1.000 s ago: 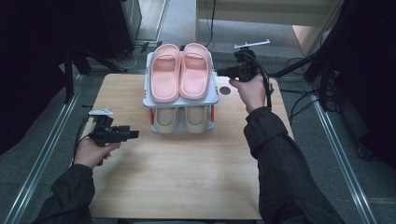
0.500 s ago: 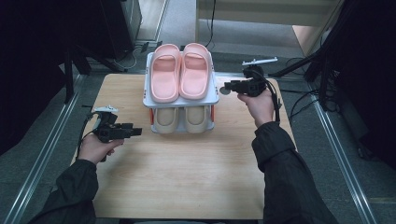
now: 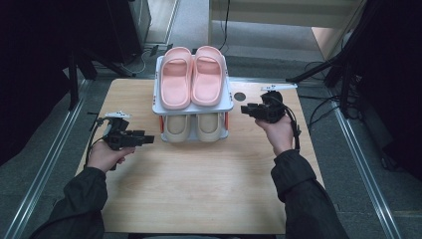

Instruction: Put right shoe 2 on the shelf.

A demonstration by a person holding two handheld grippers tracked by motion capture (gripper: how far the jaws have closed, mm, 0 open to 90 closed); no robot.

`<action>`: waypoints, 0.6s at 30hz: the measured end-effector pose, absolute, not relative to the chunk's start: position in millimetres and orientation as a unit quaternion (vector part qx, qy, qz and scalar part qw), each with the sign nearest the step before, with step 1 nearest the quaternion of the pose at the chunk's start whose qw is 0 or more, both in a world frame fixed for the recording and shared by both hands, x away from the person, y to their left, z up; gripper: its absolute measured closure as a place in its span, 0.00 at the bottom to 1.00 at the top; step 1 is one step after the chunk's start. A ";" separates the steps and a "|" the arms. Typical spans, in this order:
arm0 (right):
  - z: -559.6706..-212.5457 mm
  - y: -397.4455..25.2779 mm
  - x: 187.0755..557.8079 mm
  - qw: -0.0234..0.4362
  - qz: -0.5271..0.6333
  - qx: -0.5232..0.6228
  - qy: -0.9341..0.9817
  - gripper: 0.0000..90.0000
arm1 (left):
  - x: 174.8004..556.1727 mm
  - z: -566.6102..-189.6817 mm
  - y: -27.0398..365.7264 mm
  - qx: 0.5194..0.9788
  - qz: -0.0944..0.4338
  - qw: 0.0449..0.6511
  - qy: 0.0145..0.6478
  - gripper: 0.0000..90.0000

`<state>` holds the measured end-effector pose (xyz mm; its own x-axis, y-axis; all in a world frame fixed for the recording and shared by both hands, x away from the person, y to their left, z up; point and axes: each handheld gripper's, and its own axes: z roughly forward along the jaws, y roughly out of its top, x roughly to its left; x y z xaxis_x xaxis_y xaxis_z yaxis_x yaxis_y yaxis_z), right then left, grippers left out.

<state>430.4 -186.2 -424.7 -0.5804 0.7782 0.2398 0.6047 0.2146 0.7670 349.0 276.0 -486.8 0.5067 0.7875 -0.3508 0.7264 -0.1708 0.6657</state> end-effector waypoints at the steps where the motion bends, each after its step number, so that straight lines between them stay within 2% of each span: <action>1: -426.6 -186.2 428.9 0.096 0.438 0.447 0.774 0.71 | 348.9 -486.4 275.8 0.763 0.039 0.413 0.496 0.43; 18: -458.7 -185.5 390.1 0.080 0.445 0.416 0.789 0.65 | 347.6 -488.0 272.2 0.770 0.041 0.406 0.490 0.42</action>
